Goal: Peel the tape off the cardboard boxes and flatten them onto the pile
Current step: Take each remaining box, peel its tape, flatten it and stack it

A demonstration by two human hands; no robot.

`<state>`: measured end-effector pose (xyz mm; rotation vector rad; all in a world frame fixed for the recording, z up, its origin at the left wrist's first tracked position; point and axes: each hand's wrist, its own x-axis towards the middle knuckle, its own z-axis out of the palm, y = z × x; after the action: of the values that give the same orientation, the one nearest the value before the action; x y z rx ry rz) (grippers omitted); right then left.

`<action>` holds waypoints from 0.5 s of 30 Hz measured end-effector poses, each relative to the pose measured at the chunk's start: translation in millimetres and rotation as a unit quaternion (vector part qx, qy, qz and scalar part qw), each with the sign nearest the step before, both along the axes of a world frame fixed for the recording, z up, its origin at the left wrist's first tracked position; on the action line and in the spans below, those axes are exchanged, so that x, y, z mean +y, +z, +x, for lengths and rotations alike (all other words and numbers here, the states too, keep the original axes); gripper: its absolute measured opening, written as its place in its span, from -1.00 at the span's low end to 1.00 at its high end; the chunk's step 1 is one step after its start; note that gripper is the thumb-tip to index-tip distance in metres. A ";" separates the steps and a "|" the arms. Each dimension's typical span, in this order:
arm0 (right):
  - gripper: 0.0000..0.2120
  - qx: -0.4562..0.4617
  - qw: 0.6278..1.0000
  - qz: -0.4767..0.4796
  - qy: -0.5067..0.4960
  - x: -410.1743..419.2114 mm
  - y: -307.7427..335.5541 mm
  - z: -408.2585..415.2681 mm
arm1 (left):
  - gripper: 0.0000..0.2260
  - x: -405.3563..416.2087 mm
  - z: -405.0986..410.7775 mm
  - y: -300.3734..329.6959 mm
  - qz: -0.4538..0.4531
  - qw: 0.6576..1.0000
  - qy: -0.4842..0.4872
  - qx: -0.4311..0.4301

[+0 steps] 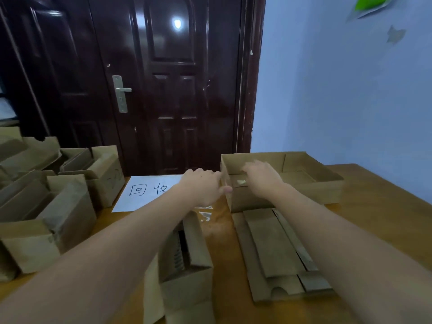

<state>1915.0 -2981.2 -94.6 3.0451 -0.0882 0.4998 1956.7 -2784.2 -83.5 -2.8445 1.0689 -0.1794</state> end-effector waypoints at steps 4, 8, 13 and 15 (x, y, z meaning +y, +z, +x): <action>-0.60 -0.003 0.991 0.132 0.012 14.5 0.4 -17.7 | -0.37 33.8 -8.6 10.1 0.003 1.000 0.017 -0.012; -0.63 0.021 0.986 0.147 0.079 53.6 10.7 -54.6 | -0.40 81.7 -23.8 22.0 0.011 0.998 0.048 -0.042; -0.46 0.102 0.980 0.131 0.111 109.7 26.1 -101.7 | -0.52 133.6 -63.8 21.7 -0.088 0.995 0.015 0.039; -0.45 0.115 0.977 0.131 0.125 130.8 30.3 -123.1 | -0.60 148.8 -79.1 15.7 -0.117 0.991 0.001 0.060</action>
<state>1791.9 -2850.4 -64.3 3.3677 0.2645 0.1507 1877.6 -2635.4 -67.8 -3.1010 1.1373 -0.1442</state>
